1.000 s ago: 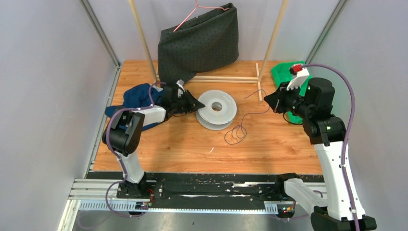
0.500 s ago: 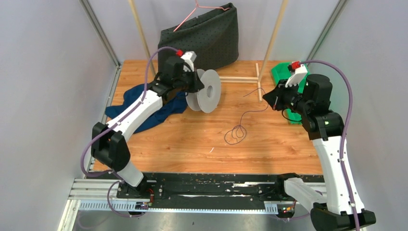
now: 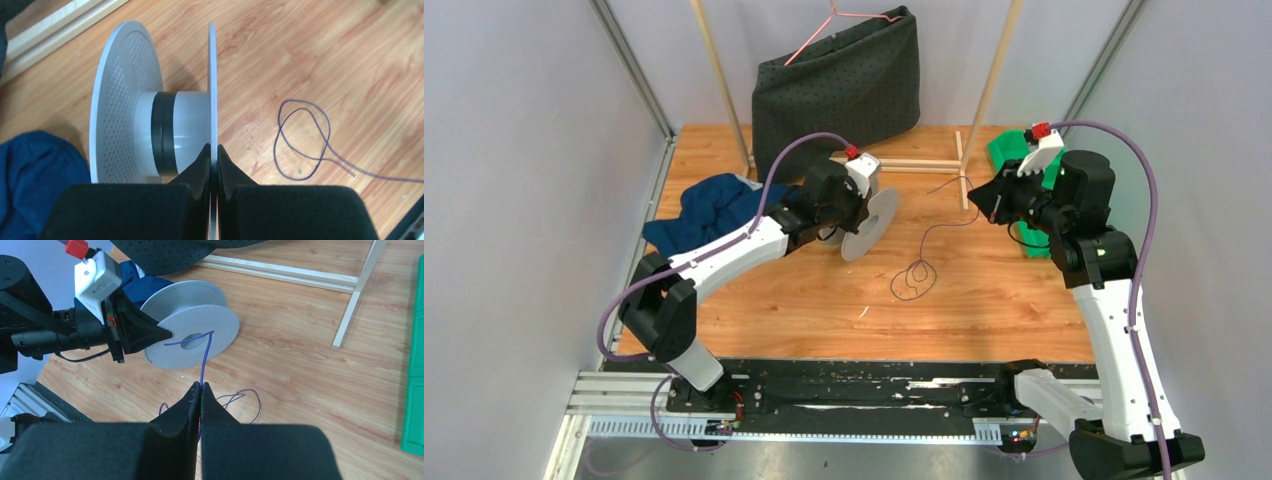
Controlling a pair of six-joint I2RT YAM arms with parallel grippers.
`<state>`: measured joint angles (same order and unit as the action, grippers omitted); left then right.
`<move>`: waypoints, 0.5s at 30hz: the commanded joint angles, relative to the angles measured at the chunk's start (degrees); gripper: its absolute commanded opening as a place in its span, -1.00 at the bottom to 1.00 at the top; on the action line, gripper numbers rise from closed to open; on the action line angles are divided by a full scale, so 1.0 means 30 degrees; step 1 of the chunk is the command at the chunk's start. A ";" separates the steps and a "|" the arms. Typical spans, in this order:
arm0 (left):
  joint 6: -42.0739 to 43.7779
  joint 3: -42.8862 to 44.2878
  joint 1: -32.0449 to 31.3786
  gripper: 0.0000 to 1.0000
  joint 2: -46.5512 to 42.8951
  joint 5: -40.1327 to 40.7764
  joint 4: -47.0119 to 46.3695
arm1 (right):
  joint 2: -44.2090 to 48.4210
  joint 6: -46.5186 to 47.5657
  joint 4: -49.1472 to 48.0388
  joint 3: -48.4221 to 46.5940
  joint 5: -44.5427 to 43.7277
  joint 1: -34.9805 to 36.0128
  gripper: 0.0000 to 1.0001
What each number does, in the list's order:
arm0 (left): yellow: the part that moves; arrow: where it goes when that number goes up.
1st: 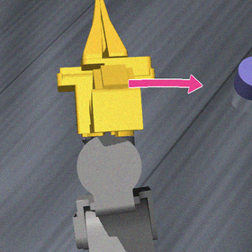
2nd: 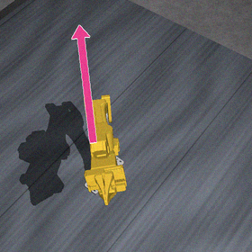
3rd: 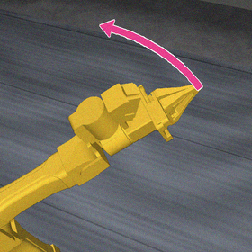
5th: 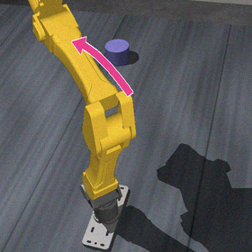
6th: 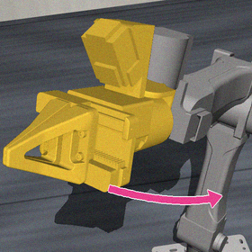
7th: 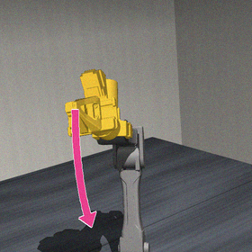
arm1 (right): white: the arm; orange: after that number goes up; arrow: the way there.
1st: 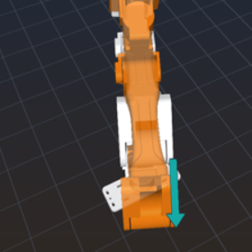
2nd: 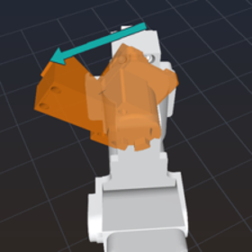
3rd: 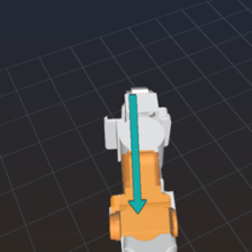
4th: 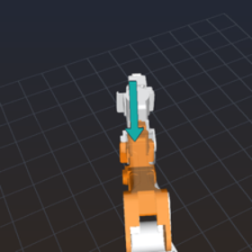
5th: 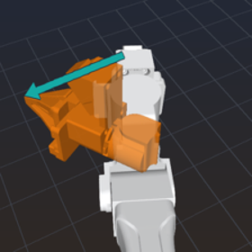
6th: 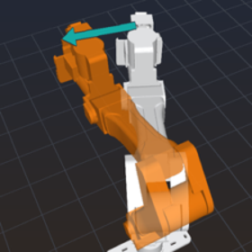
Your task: Wrap the cables
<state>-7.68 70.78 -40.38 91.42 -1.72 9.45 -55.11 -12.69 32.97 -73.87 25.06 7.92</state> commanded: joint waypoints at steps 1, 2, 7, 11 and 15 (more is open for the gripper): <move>0.5503 -0.0915 0.0123 -1.00 -0.0852 -0.3384 -0.2544 | 0.0298 -0.0297 -0.0330 0.0100 0.0282 -0.0268 -0.98; 0.6561 -0.0688 0.0180 -1.00 -0.0798 -0.4039 -0.1823 | 0.0295 -0.0328 -0.0312 0.0086 0.0303 -0.0286 -0.98; 1.0486 0.1700 0.1632 -1.00 0.0472 -0.8213 0.2635 | 0.0302 -0.0336 -0.0299 0.0042 0.0392 -0.0270 -0.98; 1.2714 0.3507 0.2451 -1.00 0.1486 -0.9704 0.5691 | 0.0278 -0.0266 -0.0301 0.0016 0.0507 -0.0283 -0.98; 1.3577 0.4537 0.2548 -0.95 0.2198 -0.9353 0.7206 | 0.0284 -0.0213 -0.0297 -0.0046 0.0595 -0.0284 -0.98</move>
<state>25.65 80.88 -32.73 96.40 -26.22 24.77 -55.00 -13.08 32.91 -73.87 25.56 7.86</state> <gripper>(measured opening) 0.009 0.015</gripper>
